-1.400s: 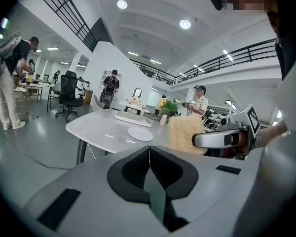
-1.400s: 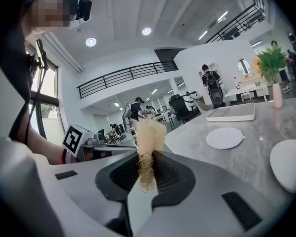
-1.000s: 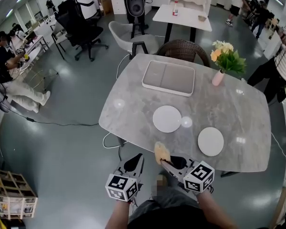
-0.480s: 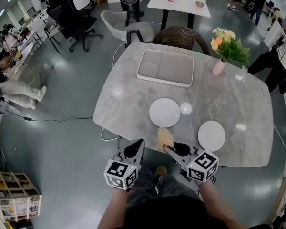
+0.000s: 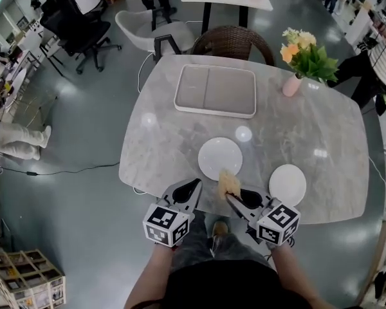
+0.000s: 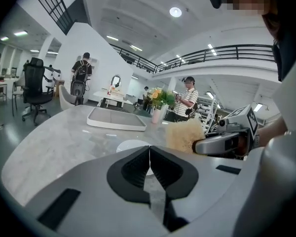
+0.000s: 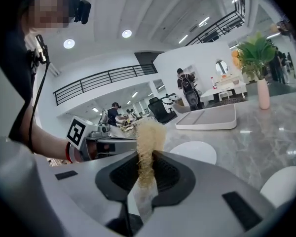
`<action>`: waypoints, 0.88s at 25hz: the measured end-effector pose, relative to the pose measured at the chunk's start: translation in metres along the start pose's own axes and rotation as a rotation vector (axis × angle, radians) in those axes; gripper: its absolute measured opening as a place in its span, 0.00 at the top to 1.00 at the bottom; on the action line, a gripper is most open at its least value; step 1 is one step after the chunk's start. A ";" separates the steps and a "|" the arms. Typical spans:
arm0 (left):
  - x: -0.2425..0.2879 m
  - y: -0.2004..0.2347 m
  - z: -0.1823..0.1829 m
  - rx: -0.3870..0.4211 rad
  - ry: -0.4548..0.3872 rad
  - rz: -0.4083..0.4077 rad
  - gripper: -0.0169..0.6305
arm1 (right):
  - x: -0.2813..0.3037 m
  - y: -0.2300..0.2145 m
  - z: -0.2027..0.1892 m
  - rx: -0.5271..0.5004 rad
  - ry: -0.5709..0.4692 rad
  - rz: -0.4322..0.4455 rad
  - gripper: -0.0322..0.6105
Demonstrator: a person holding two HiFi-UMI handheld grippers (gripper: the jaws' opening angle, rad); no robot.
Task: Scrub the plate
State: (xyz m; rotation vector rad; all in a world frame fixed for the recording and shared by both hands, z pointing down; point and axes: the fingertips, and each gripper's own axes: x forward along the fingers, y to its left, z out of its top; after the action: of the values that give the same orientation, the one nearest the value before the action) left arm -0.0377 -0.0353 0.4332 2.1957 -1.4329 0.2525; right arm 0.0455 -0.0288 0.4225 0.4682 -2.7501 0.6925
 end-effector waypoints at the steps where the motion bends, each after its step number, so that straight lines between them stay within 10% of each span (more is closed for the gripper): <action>1: 0.003 0.005 0.003 0.003 0.010 -0.009 0.95 | 0.004 -0.004 0.002 0.002 0.003 -0.012 0.84; 15: 0.042 0.055 -0.011 0.173 0.237 -0.135 0.95 | 0.042 -0.043 -0.004 -0.078 0.138 -0.133 0.84; 22: 0.064 0.062 -0.036 0.628 0.416 -0.199 0.95 | 0.038 -0.068 -0.015 -0.252 0.270 -0.206 0.84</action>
State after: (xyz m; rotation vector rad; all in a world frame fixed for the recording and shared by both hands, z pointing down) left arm -0.0617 -0.0885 0.5100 2.5274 -0.9727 1.1412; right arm 0.0384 -0.0872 0.4755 0.5471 -2.4468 0.3262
